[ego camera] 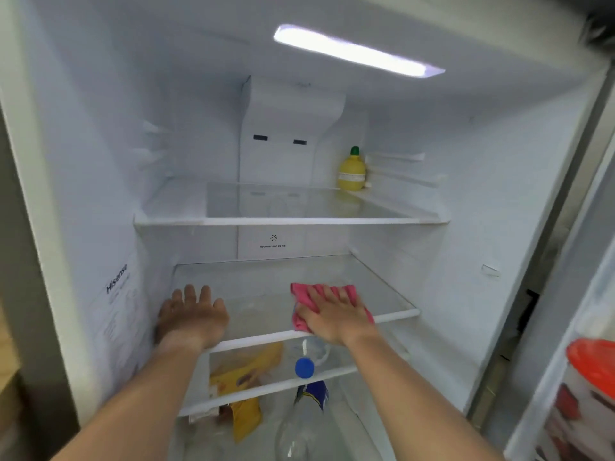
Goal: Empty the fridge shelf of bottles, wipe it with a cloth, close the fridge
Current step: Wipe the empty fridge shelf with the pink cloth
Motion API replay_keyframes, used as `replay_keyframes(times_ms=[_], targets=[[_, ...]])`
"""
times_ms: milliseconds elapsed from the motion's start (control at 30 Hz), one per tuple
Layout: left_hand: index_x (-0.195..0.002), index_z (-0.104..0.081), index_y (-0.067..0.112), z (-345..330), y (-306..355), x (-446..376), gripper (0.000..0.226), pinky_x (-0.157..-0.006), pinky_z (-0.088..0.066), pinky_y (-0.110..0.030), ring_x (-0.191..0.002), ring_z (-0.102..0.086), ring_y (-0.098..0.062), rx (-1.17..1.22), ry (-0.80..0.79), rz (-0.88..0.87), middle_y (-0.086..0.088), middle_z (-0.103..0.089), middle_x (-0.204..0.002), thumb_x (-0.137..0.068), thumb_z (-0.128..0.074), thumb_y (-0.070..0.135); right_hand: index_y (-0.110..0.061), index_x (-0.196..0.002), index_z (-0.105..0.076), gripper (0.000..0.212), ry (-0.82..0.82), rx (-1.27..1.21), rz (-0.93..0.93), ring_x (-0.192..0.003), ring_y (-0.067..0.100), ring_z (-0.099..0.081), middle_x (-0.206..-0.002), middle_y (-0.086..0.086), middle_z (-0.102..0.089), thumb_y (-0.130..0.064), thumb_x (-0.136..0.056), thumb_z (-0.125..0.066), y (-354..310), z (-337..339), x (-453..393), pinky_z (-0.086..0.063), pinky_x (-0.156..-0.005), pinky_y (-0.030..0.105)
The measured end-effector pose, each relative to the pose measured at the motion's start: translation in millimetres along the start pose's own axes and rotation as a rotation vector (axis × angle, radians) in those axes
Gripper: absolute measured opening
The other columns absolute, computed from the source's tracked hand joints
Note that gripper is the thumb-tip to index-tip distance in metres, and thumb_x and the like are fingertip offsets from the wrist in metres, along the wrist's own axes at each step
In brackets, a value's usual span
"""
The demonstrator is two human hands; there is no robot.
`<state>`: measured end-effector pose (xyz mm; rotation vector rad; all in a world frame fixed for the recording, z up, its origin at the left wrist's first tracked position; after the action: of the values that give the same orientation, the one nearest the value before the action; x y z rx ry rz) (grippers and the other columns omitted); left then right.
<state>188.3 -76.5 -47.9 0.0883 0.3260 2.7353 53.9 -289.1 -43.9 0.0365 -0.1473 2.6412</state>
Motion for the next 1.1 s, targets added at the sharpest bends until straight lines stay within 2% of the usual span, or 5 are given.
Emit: replay_keyframes(times_ms=[267, 500, 633, 867, 1100], targets=[[-0.158, -0.015, 0.021, -1, -1, -2, 0.06, -0.125, -0.009, -0.043, -0.154, -0.01, -0.029, -0.003, 0.028, -0.015, -0.007, -0.006, -0.168, -0.1, -0.013, 0.039, -0.038, -0.16, -0.012, 0.065, 0.042, -0.027, 0.255, -0.156, 0.019, -0.002, -0.169, -0.008, -0.009, -0.061, -0.099, -0.014, -53, -11, 11, 0.002, -0.124, 0.047], [-0.158, -0.013, 0.022, -3, 1, -1, 0.062, -0.125, -0.008, -0.044, -0.154, -0.008, -0.027, 0.002, 0.05, 0.01, -0.006, -0.004, -0.168, -0.099, -0.011, 0.041, -0.046, -0.158, -0.009, 0.063, 0.068, 0.091, -0.001, -0.152, 0.02, -0.021, -0.165, -0.006, -0.023, -0.062, -0.098, -0.018, 88, 9, 4, -0.006, -0.123, 0.046], [-0.159, -0.009, 0.022, -4, 1, -4, 0.061, -0.126, -0.005, -0.045, -0.155, -0.003, -0.028, 0.038, 0.041, 0.036, -0.004, 0.0, -0.168, -0.1, -0.009, 0.039, -0.055, -0.155, 0.0, 0.07, 0.014, 0.025, -0.12, -0.155, 0.023, -0.009, -0.169, -0.008, -0.01, -0.069, -0.089, -0.021, 99, 4, -20, -0.003, -0.122, 0.053], [-0.157, -0.014, 0.013, 0, 4, -2, 0.06, -0.125, -0.008, -0.044, -0.153, -0.009, -0.03, 0.033, 0.098, 0.028, -0.008, -0.009, -0.167, -0.101, -0.014, 0.035, -0.05, -0.156, 0.004, 0.061, -0.031, 0.016, 0.103, -0.156, 0.024, 0.007, -0.17, -0.01, 0.005, -0.062, -0.099, -0.014, -28, -11, -76, 0.004, -0.121, 0.057], [-0.154, -0.019, 0.008, 4, 5, 1, 0.059, -0.124, -0.014, -0.043, -0.15, -0.018, -0.03, 0.02, 0.146, 0.016, -0.01, -0.021, -0.163, -0.1, -0.02, 0.031, -0.046, -0.158, -0.003, 0.06, -0.028, 0.008, 0.376, -0.156, 0.018, 0.003, -0.169, -0.012, -0.001, -0.056, -0.1, -0.014, -161, -22, -122, 0.006, -0.123, 0.05]])
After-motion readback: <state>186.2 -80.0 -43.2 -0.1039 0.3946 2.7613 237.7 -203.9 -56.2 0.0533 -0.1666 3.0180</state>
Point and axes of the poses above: each hand's wrist, its own x-axis away from the middle knuckle, its own z-axis out of the back of the hand, y = z × x, the point moved 8 cm from there along -x, towards the middle knuckle
